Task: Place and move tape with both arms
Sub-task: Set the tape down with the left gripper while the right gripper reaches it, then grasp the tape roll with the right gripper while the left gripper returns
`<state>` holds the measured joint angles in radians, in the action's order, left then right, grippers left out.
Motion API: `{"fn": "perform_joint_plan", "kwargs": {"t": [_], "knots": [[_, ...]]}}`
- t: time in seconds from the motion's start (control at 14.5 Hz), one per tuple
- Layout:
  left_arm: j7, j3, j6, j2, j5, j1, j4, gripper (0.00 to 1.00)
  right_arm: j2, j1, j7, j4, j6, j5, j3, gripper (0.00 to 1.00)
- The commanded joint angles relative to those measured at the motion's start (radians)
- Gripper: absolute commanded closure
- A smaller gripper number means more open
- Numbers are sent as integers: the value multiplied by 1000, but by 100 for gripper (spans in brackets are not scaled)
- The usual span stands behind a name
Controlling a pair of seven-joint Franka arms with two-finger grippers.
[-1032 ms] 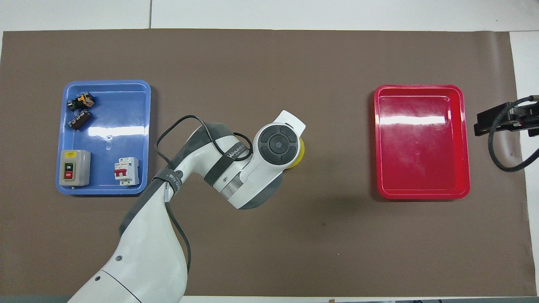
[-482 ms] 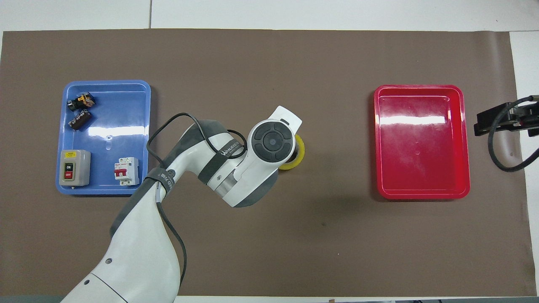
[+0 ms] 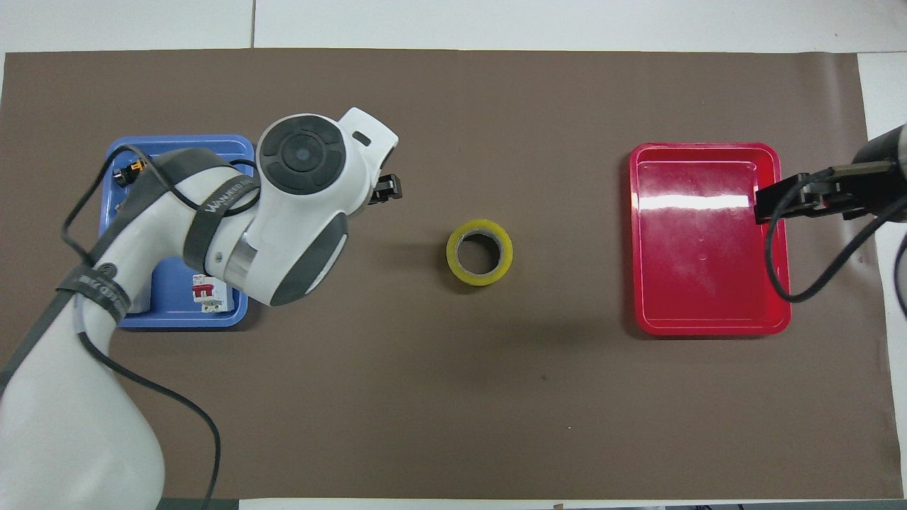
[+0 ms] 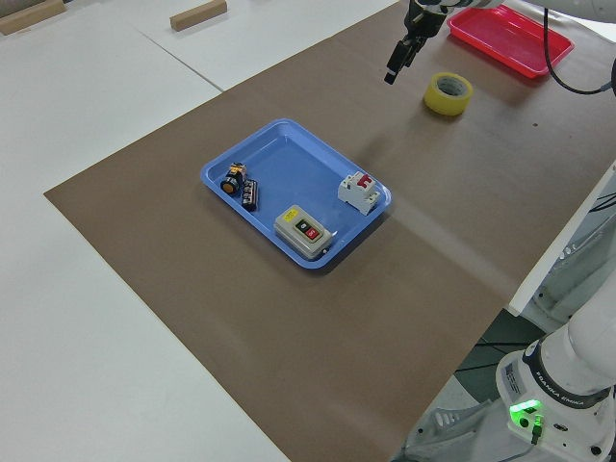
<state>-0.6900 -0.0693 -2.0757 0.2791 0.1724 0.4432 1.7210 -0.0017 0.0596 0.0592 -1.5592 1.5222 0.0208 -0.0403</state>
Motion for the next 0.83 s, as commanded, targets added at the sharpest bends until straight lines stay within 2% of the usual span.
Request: {"fn": "perform_joint_plan", "kwargs": {"t": [0.0, 0.14, 0.28, 0.48, 0.76], "knots": [[105, -10, 55, -73, 16, -96, 28, 0, 12, 75, 54, -99, 129, -2, -4, 0], [197, -12, 94, -98, 4, -167, 19, 0, 87, 162, 140, -102, 214, -2, -4, 0], [312, -10, 118, -130, -88, -243, 11, 0, 146, 218, 154, -117, 309, -4, -6, 0], [456, -9, 202, -176, -134, -336, -7, 0, 193, 290, 217, -185, 465, -4, -6, 0], [515, -3, 269, -231, -201, -426, -26, 0, 290, 393, 293, -228, 595, -1, -4, 0]]}}
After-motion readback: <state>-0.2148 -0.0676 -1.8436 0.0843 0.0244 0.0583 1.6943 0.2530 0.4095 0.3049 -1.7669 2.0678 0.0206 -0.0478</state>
